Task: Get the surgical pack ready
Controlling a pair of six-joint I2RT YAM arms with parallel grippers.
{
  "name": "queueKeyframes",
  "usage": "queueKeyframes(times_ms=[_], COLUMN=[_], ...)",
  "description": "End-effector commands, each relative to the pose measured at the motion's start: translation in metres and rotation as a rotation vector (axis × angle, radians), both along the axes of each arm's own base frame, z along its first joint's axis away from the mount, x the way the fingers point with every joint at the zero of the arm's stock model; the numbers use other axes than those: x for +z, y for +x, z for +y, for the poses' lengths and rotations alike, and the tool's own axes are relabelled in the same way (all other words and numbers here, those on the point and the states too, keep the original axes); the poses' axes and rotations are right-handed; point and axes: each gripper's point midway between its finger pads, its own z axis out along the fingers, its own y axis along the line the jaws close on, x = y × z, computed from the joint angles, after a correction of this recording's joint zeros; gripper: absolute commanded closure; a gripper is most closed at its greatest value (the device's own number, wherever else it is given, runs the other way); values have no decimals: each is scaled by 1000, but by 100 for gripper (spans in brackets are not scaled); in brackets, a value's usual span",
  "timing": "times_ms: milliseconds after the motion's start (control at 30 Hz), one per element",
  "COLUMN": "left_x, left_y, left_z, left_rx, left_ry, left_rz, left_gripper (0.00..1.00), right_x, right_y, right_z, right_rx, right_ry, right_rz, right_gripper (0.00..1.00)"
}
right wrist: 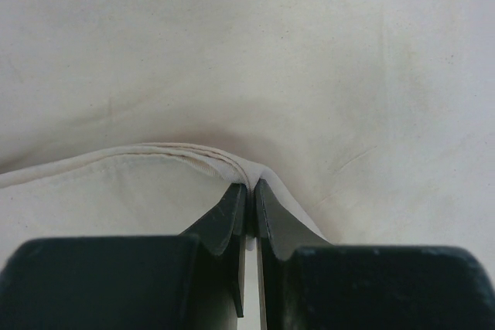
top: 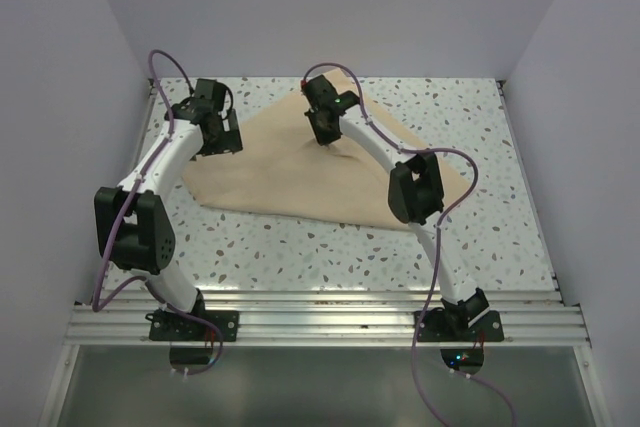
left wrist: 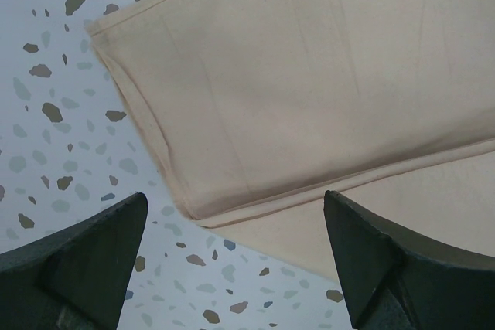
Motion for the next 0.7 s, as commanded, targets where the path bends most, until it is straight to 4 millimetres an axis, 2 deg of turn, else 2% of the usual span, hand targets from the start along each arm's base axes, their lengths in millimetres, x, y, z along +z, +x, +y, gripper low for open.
queueKeyframes(times_ms=[0,167,467,667], left_x=[8,3,0,-8], left_y=[13,13,12,7], left_z=[9,9,14,20], left_rx=[15,14,28,50], left_ry=[24,15,26,58], left_rz=[-49,-33,-19,24], left_gripper=[0,0,0,0], right_x=[23,23,2,-3], right_y=[25,34,42,43], right_z=[-1,-6,-11,-7], right_rx=[-38,-54,-73,-58], right_ry=[25,32,34,57], right_rz=[-102,-120,-94,-84], right_gripper=[100,100,100,98])
